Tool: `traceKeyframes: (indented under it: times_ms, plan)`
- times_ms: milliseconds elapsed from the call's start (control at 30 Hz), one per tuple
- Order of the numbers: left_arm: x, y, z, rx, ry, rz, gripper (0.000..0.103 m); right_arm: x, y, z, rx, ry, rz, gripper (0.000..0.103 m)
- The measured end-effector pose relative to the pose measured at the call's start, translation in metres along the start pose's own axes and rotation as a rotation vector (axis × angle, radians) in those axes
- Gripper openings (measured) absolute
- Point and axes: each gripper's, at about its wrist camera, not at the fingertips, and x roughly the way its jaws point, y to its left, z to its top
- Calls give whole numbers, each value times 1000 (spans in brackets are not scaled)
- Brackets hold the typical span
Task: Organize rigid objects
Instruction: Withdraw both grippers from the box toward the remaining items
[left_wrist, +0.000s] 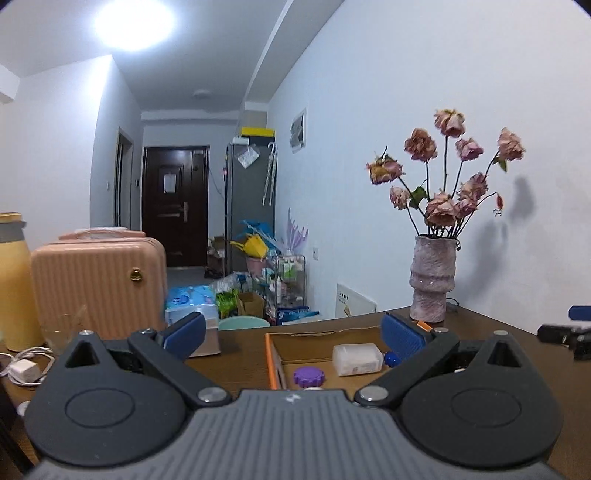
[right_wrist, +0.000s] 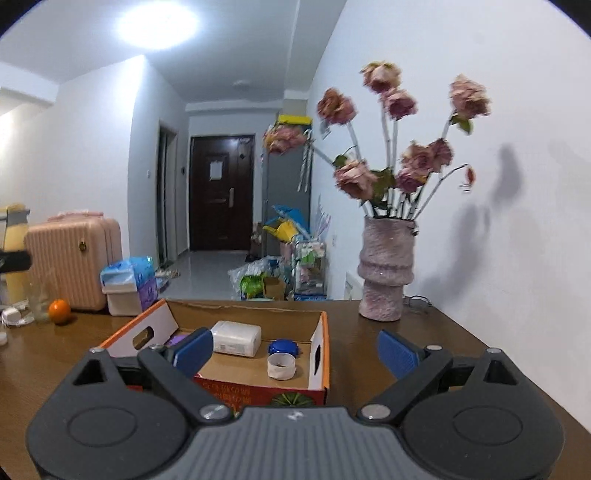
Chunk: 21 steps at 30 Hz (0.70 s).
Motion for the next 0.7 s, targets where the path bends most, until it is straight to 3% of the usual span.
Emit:
traceKeyframes:
  times_ms: [100,200,300,400,533,700]
  plan:
    - [-28,5,-15,-32,-15,44,103,-26,-1,-10,37,-13,-29,103]
    - [-49,10,-37,-107,28,57,103,-50,-1,-23,63,-32,-13,103]
    - [-71,5,-57,-47,61,82,103,-73,0,-40,66,-44,13,103]
    - [-104,0,-73,28,18,111,103,-96,-2,-60,49,-30,4,103]
    - [-144,-7,-85,56,-13,77,103,-129,-5,-85,97,-33,24,103]
    - [-178,-16,-104,53,-9,33,103,-166,7,-110,48,-17,68,103]
